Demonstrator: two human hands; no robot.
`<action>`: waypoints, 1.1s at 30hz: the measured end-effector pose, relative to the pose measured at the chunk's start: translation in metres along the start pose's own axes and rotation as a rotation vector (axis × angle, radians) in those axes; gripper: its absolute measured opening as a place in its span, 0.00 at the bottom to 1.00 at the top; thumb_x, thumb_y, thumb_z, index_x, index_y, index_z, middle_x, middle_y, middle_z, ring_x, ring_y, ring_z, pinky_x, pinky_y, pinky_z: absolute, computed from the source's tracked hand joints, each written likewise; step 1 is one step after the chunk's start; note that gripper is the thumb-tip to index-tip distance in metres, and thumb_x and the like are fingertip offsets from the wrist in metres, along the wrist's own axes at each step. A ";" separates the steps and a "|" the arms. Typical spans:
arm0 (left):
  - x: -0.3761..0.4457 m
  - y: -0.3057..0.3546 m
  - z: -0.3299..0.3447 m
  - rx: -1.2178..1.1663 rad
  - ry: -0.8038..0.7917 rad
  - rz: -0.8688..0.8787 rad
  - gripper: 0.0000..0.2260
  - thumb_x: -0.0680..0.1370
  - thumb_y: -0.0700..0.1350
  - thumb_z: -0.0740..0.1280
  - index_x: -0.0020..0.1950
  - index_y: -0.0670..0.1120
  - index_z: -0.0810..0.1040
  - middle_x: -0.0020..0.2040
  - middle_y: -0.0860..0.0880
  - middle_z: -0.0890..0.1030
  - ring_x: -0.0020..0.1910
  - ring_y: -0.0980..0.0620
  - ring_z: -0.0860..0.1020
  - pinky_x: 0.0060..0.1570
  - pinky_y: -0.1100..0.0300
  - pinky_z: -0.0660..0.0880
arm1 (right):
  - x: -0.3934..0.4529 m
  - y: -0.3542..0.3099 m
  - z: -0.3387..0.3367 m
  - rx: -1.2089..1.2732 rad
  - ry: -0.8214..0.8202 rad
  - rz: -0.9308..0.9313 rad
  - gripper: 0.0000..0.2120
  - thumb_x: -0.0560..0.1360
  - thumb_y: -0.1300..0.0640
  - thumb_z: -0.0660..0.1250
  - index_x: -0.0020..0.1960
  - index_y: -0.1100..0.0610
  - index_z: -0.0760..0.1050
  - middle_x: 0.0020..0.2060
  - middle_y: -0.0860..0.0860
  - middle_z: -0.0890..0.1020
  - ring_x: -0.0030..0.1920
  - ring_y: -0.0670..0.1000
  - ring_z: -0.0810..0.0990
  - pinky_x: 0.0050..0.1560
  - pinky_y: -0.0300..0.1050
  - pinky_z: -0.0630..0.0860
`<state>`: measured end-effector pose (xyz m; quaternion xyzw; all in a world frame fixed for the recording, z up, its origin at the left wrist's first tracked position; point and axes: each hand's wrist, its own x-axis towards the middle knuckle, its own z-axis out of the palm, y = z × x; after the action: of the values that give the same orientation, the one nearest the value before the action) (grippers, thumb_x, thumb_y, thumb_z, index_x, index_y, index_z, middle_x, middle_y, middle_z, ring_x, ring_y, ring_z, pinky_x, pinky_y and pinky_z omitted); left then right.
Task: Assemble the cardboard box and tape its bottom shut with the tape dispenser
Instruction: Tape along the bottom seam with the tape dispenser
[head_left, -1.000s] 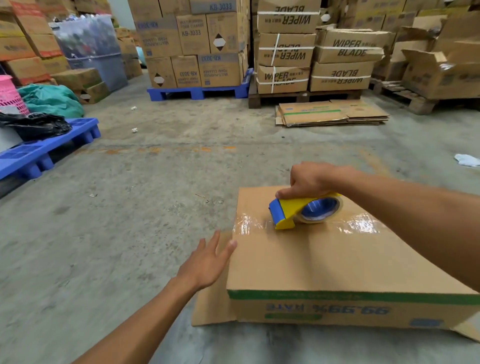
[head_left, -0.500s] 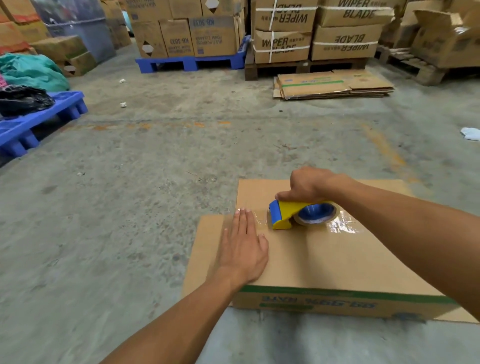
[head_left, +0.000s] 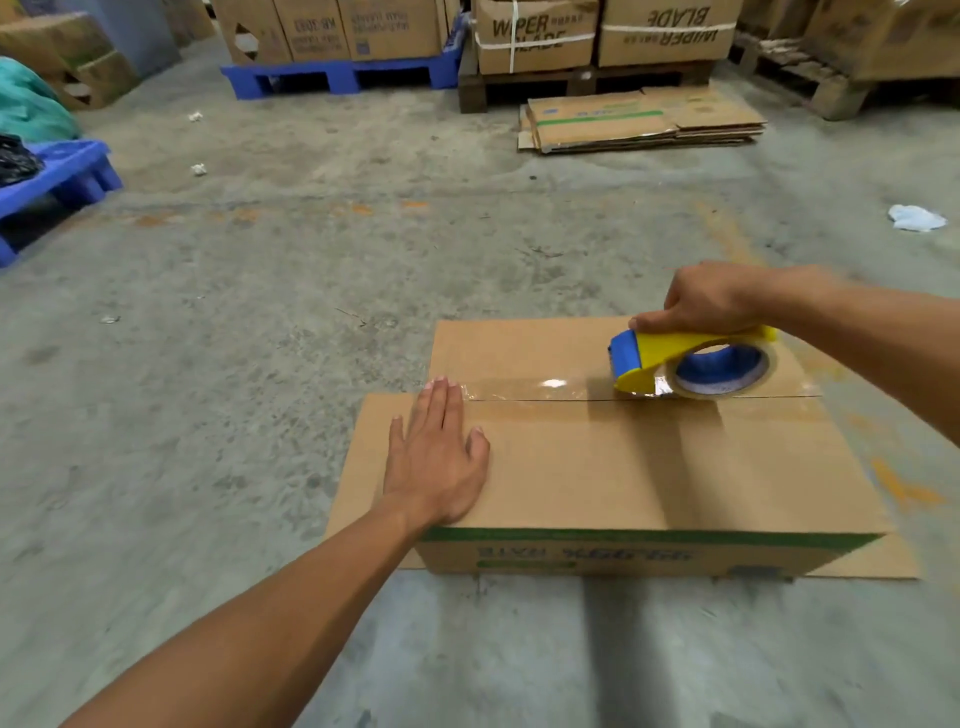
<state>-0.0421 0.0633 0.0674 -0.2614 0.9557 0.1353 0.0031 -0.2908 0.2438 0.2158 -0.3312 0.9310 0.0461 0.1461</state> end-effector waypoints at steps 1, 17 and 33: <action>0.000 0.001 -0.002 0.013 0.002 -0.001 0.30 0.81 0.57 0.44 0.81 0.47 0.42 0.81 0.52 0.41 0.79 0.54 0.39 0.76 0.42 0.43 | -0.004 0.009 0.001 0.000 0.008 0.011 0.32 0.73 0.31 0.60 0.41 0.62 0.82 0.38 0.58 0.81 0.39 0.57 0.77 0.38 0.47 0.70; 0.010 0.082 0.021 0.144 -0.031 0.170 0.35 0.79 0.67 0.41 0.81 0.51 0.40 0.81 0.52 0.39 0.79 0.50 0.36 0.76 0.45 0.37 | -0.002 -0.003 0.028 -0.133 0.030 -0.067 0.25 0.72 0.30 0.60 0.44 0.53 0.69 0.43 0.52 0.73 0.44 0.56 0.73 0.45 0.47 0.69; -0.030 -0.034 -0.022 0.189 -0.045 0.086 0.30 0.81 0.60 0.45 0.81 0.52 0.43 0.81 0.54 0.41 0.79 0.51 0.40 0.76 0.43 0.39 | -0.019 -0.137 0.039 -0.107 0.105 -0.262 0.21 0.76 0.37 0.59 0.54 0.54 0.75 0.46 0.52 0.76 0.45 0.56 0.73 0.46 0.48 0.69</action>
<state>0.0025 0.0449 0.0821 -0.2158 0.9742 0.0503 0.0437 -0.1805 0.1561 0.1859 -0.4590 0.8825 0.0585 0.0840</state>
